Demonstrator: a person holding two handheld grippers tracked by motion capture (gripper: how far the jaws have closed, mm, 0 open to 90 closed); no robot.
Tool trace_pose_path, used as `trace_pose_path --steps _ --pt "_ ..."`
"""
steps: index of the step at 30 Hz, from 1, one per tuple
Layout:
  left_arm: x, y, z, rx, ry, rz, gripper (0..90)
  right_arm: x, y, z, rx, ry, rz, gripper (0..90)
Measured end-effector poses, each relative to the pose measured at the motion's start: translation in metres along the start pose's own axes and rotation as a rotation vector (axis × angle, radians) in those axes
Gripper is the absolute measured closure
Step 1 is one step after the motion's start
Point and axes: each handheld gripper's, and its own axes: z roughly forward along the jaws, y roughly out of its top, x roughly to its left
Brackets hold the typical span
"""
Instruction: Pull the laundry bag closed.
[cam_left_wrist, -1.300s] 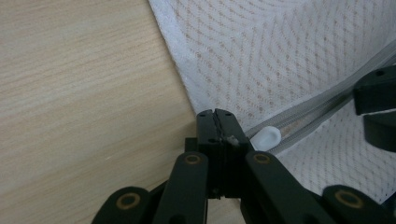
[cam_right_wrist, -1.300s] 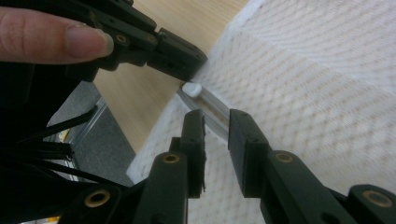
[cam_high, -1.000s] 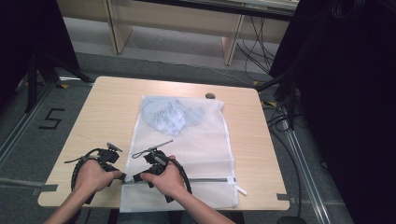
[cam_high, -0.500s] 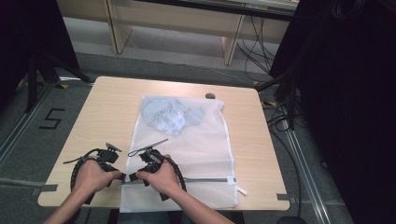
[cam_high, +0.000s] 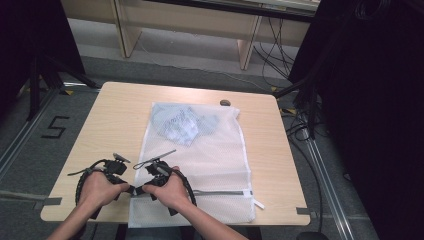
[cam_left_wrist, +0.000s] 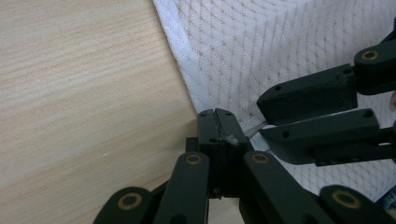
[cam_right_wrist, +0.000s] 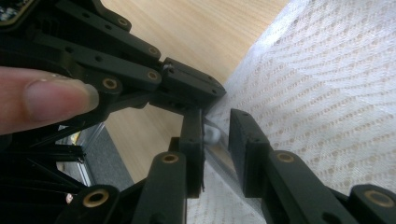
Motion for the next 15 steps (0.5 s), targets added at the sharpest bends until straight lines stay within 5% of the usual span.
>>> trace_pose_path --steps 1,3,15 --pt "-0.003 -0.001 0.0 0.002 -0.008 -0.044 89.9 -0.002 0.001 0.001 0.002 -0.004 -0.03 76.6" --pt "0.0 0.0 0.0 0.001 -0.001 0.003 89.8 0.001 0.001 0.0 0.014 0.003 0.011 77.5" --pt "0.001 0.0 -0.001 0.009 -0.008 -0.004 89.9 0.008 0.002 0.0 0.022 0.012 -0.014 83.5"
